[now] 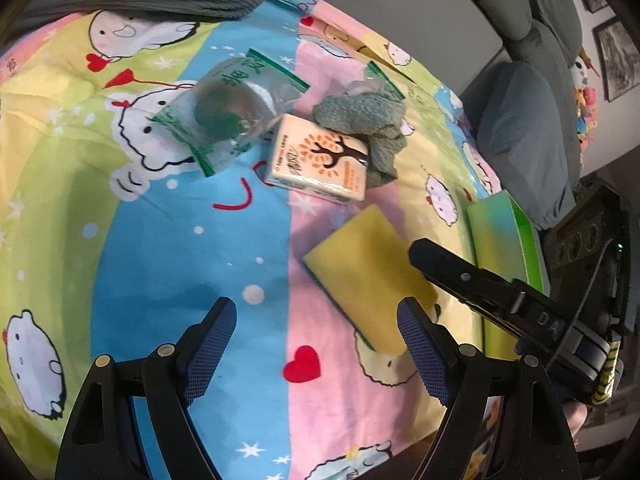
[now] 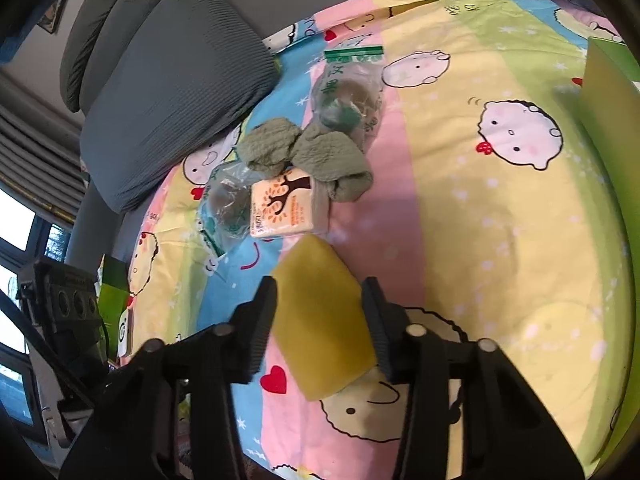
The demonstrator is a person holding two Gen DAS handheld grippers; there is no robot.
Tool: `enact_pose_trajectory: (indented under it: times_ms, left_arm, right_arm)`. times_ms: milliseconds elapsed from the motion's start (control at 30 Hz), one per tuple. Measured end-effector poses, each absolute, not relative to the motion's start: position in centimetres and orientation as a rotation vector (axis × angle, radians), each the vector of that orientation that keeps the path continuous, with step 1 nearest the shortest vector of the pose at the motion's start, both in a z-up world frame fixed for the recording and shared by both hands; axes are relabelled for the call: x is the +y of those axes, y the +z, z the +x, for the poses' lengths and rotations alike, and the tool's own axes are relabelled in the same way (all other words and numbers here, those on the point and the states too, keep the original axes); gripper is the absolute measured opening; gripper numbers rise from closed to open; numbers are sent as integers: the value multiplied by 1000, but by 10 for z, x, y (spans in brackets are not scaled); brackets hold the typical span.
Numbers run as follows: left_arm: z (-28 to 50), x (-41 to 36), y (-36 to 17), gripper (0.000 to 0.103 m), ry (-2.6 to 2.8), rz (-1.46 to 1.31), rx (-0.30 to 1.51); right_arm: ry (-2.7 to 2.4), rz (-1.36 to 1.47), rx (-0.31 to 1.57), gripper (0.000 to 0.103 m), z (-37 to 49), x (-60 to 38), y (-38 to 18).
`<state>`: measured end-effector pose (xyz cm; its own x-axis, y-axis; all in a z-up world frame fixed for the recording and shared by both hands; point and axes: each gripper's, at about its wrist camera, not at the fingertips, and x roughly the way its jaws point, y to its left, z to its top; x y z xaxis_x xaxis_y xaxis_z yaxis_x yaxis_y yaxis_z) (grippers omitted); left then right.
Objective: Organize objects
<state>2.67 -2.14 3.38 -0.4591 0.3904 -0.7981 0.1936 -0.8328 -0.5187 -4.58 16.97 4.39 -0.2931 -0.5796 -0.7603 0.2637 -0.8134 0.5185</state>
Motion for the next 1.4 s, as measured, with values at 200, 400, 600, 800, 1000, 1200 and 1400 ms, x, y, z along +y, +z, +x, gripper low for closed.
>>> enact_pose_trajectory:
  times_ms: [200,400,600,800,1000,1200,1400]
  left_arm:
    - [25,-13,32,83,2399,-1552,-861]
    - [22,-5,27,83,2361,-1568,-866]
    - [19,5,18,66,2309,-1562,-889]
    - [15,14,11,55,2346,-1526,-885]
    - [20,25,29,53,2429,-1435,-793]
    - [36,43,73,53,2510,-1203,-681]
    - [45,79,125,53,2593,-942,-514]
  right_arm:
    - [-2131,1410,-399,36,-43,171,47]
    - [-2110,1430,-412,37,-45,171,42]
    - [-2084,1476,-409,38,-49,170,31]
    - [-2064,1518,-396,38,-53,166,20]
    - [-2085,1475,-417,36,-47,173,29]
    - [-2205,1274,-416,37,-22,191,77]
    - [-2346,1008,-481,38,4,229,129]
